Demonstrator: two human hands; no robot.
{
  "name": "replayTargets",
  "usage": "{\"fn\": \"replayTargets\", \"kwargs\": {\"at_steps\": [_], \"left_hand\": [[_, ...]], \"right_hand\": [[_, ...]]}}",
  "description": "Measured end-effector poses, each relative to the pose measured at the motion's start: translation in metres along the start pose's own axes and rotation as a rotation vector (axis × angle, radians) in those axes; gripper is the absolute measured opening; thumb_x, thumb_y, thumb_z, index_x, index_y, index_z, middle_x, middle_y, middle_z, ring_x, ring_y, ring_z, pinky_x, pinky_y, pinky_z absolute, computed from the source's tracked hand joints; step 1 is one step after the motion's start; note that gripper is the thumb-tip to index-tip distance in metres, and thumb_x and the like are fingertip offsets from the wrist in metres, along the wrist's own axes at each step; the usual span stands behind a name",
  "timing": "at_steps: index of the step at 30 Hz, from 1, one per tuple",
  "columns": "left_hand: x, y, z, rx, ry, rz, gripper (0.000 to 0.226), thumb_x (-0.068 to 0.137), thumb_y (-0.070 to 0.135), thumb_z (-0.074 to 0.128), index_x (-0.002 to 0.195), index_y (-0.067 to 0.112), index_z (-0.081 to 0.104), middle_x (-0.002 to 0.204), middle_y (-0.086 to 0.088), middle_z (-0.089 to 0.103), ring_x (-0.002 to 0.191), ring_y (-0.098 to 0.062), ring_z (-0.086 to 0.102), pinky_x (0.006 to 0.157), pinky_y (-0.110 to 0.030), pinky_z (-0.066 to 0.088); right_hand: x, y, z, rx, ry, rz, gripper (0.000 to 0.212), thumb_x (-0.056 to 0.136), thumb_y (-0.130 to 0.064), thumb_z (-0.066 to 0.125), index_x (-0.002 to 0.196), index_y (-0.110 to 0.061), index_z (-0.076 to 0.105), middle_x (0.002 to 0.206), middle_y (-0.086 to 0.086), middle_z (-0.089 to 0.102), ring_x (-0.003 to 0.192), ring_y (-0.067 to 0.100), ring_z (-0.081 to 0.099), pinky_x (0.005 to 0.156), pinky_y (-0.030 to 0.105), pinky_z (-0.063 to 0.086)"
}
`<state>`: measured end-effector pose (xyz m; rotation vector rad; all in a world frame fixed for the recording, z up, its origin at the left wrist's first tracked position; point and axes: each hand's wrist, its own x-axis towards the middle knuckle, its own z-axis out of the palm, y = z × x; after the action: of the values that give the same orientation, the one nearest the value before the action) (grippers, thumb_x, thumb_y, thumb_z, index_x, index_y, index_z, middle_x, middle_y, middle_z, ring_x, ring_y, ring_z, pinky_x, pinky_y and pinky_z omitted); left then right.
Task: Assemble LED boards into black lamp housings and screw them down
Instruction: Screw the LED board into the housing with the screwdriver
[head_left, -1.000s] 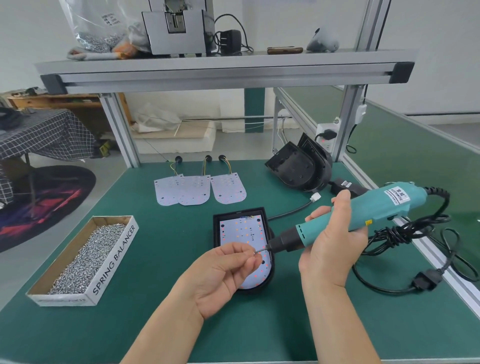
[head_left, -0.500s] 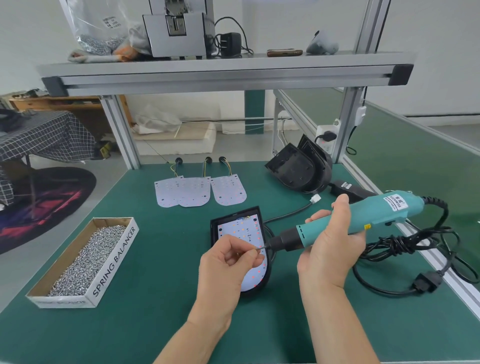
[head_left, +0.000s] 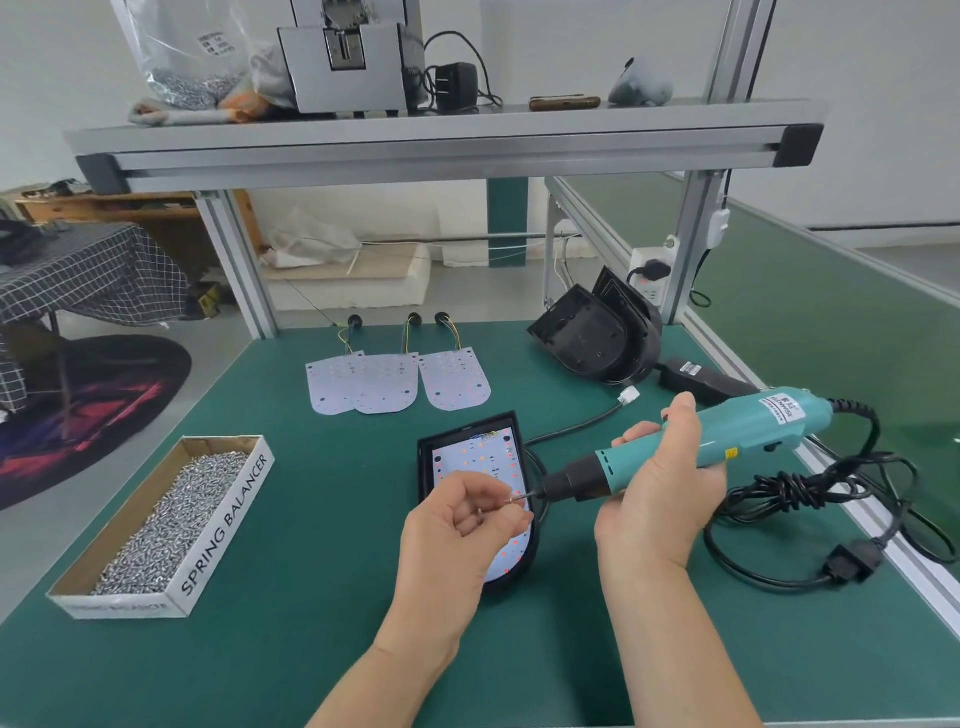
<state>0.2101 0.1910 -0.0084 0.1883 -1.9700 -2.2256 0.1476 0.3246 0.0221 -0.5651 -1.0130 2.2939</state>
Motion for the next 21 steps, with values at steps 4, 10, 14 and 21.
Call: {"fn": "replayTargets", "kwargs": {"at_steps": [4, 10, 14, 21], "left_hand": [[0.004, -0.001, -0.009, 0.062, -0.078, -0.085, 0.040, 0.081, 0.011, 0.083, 0.113, 0.021, 0.062, 0.092, -0.002, 0.078, 0.093, -0.018, 0.073, 0.080, -0.018, 0.051], [0.029, -0.013, -0.049, 0.166, 0.257, -0.189, 0.018, 0.087, 0.020, 0.076, 0.099, 0.009, 0.069, 0.073, -0.002, 0.068, 0.061, -0.015, 0.060, 0.056, -0.025, 0.047], [0.056, -0.016, -0.065, 0.637, 0.212, -0.314, 0.045, 0.080, 0.051, 0.078, 0.068, 0.014, 0.054, 0.064, 0.012, 0.053, 0.060, -0.018, 0.043, 0.055, -0.030, 0.030], [0.085, -0.013, -0.036, 0.780, 0.015, -0.402, 0.048, 0.070, 0.045, 0.086, 0.073, 0.010, 0.053, 0.069, 0.000, 0.053, 0.061, -0.019, 0.046, 0.055, -0.028, 0.032]], "right_hand": [[0.004, -0.002, 0.000, 0.013, 0.008, -0.002, 0.025, 0.093, -0.033, 0.067, 0.103, -0.015, 0.053, 0.062, 0.003, 0.054, 0.054, 0.016, 0.053, 0.049, 0.021, 0.047], [0.006, -0.003, 0.000, 0.009, -0.018, -0.007, 0.019, 0.092, -0.034, 0.067, 0.094, -0.020, 0.055, 0.061, 0.000, 0.055, 0.056, 0.016, 0.053, 0.050, 0.022, 0.047], [0.003, 0.000, 0.003, -0.014, -0.059, -0.069, 0.017, 0.091, -0.033, 0.068, 0.091, -0.021, 0.055, 0.058, 0.000, 0.055, 0.055, 0.017, 0.052, 0.054, 0.027, 0.047], [-0.001, 0.008, 0.013, -0.107, -0.164, -0.204, 0.023, 0.085, -0.034, 0.069, 0.082, -0.020, 0.051, 0.054, 0.002, 0.055, 0.048, 0.017, 0.049, 0.050, 0.026, 0.045]]}}
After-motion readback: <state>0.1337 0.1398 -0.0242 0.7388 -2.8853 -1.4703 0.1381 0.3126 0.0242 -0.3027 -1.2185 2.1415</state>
